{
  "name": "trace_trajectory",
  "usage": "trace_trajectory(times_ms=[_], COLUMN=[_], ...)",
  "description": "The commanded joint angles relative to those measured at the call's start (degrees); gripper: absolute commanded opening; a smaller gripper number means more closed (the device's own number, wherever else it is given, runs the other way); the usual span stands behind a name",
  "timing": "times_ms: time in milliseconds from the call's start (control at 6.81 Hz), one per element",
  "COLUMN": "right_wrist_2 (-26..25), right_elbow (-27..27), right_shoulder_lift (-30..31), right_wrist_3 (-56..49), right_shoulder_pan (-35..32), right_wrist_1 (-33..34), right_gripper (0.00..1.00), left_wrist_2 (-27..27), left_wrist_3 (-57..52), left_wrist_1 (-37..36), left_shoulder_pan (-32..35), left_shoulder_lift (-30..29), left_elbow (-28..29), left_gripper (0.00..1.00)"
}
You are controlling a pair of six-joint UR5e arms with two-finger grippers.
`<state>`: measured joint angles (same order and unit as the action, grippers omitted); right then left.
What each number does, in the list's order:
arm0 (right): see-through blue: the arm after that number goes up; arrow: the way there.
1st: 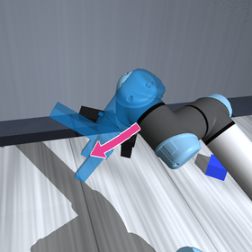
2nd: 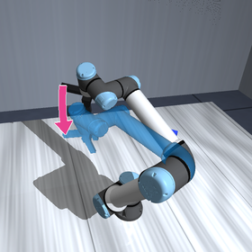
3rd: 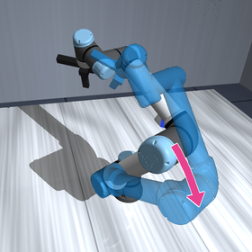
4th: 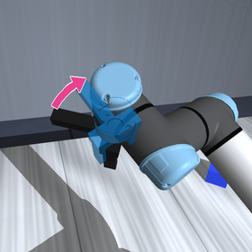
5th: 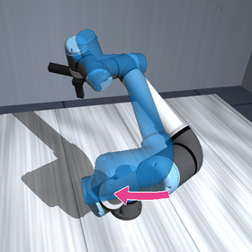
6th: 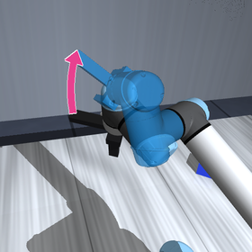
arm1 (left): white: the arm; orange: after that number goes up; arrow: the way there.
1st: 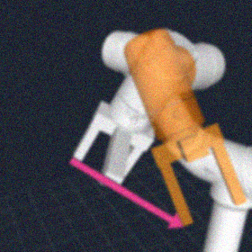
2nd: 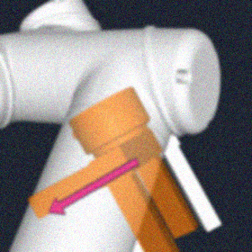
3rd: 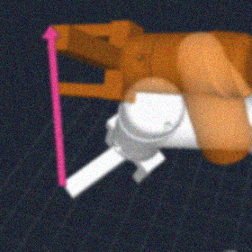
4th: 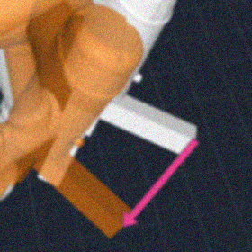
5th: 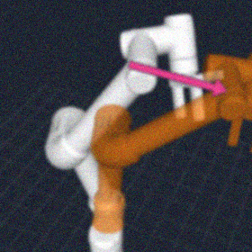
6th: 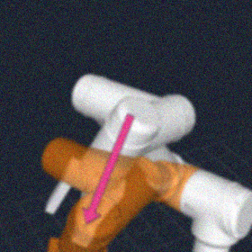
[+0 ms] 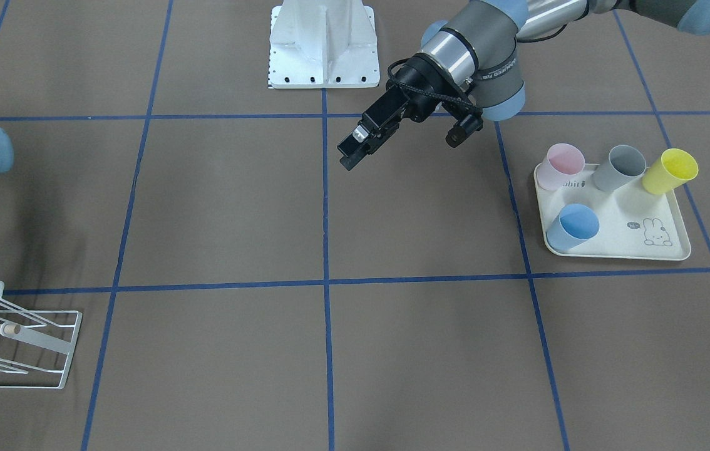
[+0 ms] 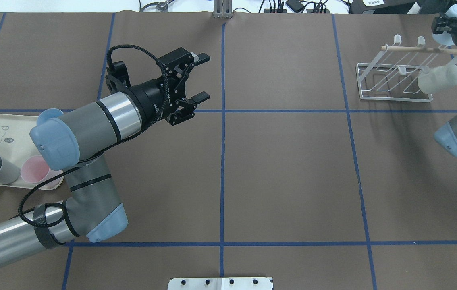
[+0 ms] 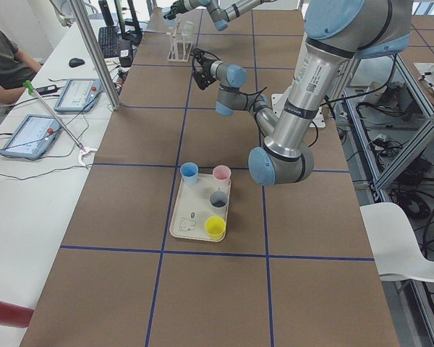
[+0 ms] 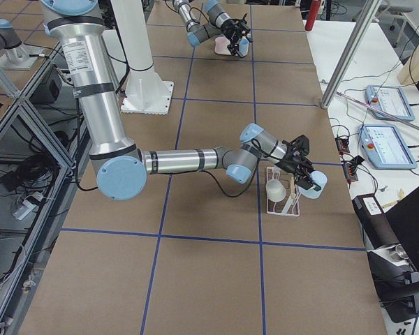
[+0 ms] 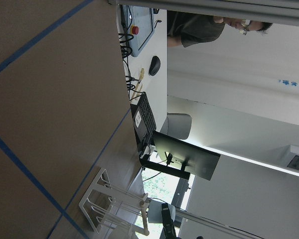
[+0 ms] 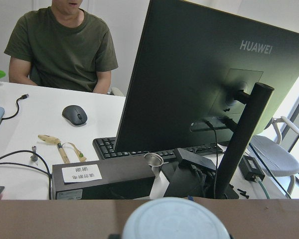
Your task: Transfer IKEA cup to right arm and place on rack
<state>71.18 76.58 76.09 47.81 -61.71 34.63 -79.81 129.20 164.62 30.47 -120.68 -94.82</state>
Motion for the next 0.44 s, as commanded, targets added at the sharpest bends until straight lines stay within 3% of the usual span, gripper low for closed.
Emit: trace_trajectory(times_ms=[0, 294], right_wrist_2=[-0.08, 0.01], right_elbow=[-0.20, -0.38], right_shoulder_lift=[0.11, 0.46], right_wrist_3=[0.09, 0.09], right_shoulder_pan=[0.45, 0.63], right_wrist_1=[0.00, 0.00], right_gripper=[0.00, 0.00], left_wrist_2=[0.00, 0.00], left_wrist_3=[0.00, 0.00], left_wrist_1=[0.00, 0.00], left_shoulder_pan=[-0.06, -0.06], left_shoulder_lift=[0.01, 0.01], left_elbow=[0.16, 0.07], left_gripper=[0.99, 0.99])
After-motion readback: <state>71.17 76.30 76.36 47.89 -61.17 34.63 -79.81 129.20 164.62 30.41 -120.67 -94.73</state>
